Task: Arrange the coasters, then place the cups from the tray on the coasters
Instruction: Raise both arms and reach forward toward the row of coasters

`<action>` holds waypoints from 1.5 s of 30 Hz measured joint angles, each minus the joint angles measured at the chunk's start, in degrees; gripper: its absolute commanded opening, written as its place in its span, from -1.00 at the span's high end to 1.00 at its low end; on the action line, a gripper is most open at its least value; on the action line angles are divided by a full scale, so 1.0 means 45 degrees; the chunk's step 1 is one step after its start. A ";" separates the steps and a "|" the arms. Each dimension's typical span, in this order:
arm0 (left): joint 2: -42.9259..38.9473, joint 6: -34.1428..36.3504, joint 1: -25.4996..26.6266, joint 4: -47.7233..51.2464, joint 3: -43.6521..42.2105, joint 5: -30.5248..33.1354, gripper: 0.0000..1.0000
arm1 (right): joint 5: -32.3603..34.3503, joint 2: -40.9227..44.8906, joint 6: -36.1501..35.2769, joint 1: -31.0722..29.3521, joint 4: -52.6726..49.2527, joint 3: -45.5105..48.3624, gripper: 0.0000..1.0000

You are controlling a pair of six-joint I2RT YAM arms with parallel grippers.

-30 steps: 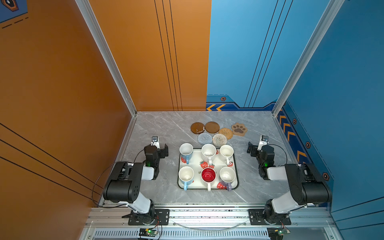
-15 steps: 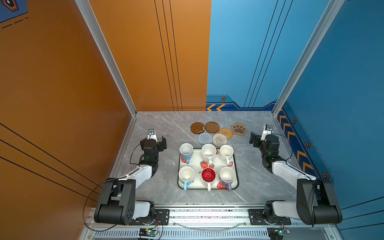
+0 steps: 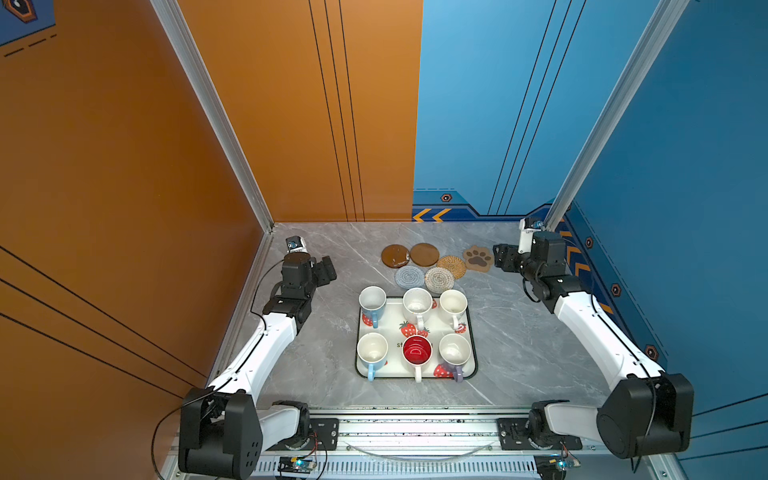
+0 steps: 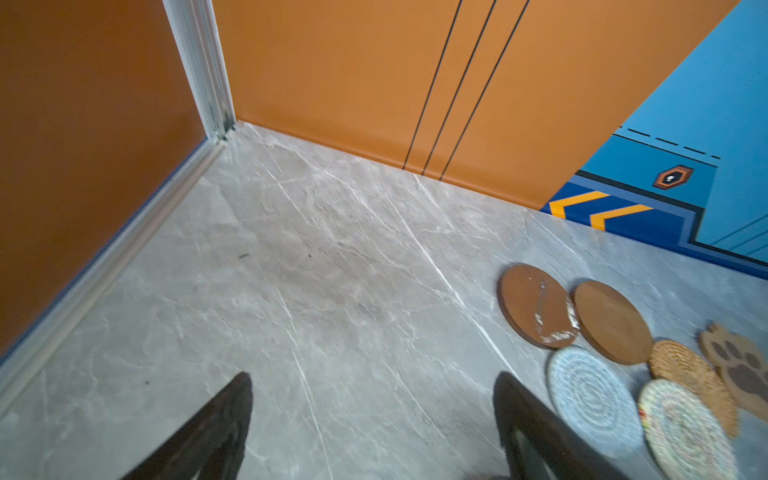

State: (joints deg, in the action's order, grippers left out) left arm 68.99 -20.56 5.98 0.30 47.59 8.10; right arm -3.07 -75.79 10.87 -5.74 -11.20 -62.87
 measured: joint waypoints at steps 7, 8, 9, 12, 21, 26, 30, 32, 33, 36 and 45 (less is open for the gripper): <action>0.0000 -0.0884 0.0549 0.0860 0.0573 -0.1287 -0.75 | -0.0670 -0.2448 0.0772 -0.0083 -0.2433 -0.3390 0.16; 0.0000 -0.0967 0.0665 0.0860 0.0617 -0.1336 -0.75 | -0.0763 -0.2827 0.0869 -0.0083 -0.2730 -0.3827 0.24; 0.0000 -0.0996 0.0845 0.0865 0.0661 -0.1399 -0.75 | -0.0874 -0.3283 0.0908 -0.0097 -0.3055 -0.4303 0.33; 0.0000 -0.1015 0.1282 0.0913 0.0699 -0.1457 -0.75 | -0.1107 -0.4425 0.1088 -0.0155 -0.3774 -0.5328 0.53; 0.0194 -0.0971 0.2108 0.1248 0.1064 -0.1671 -0.75 | -0.1127 -0.9277 0.1472 -0.0068 -0.5765 -0.9190 0.24; 0.0364 -0.0661 0.2691 0.1734 0.1583 -0.1705 -0.75 | -0.0015 -1.2167 0.1229 -0.0136 -0.7310 -1.2560 0.09; 0.0413 -0.0423 0.2948 0.1894 0.1904 -0.1705 -0.75 | 0.0680 -1.3663 0.0942 -0.0316 -0.8247 -1.4654 -0.10; 0.0461 -0.0277 0.3026 0.1904 0.1996 -0.1710 -0.75 | 0.0962 -1.4061 0.0865 -0.0423 -0.8505 -1.5280 -0.14; 0.0486 -0.0175 0.3089 0.1914 0.2030 -0.1710 -0.75 | 0.1093 -1.4197 0.0816 -0.0481 -0.8626 -1.5499 -0.18; 0.0612 0.0155 0.3410 0.2050 0.2259 -0.1719 -0.76 | 0.1447 -1.4479 0.0656 -0.0675 -0.8859 -1.5970 -0.31; 0.0845 0.0957 0.4216 0.2098 0.2890 -0.1923 -0.77 | 0.2229 -1.5421 0.0291 -0.1195 -0.8981 -1.6645 -0.39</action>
State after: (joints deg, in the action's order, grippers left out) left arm 72.79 -16.25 24.95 9.74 60.60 -0.56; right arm 6.96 -145.18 12.19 -11.11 -51.62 -137.78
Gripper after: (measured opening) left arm 0.883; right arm 0.688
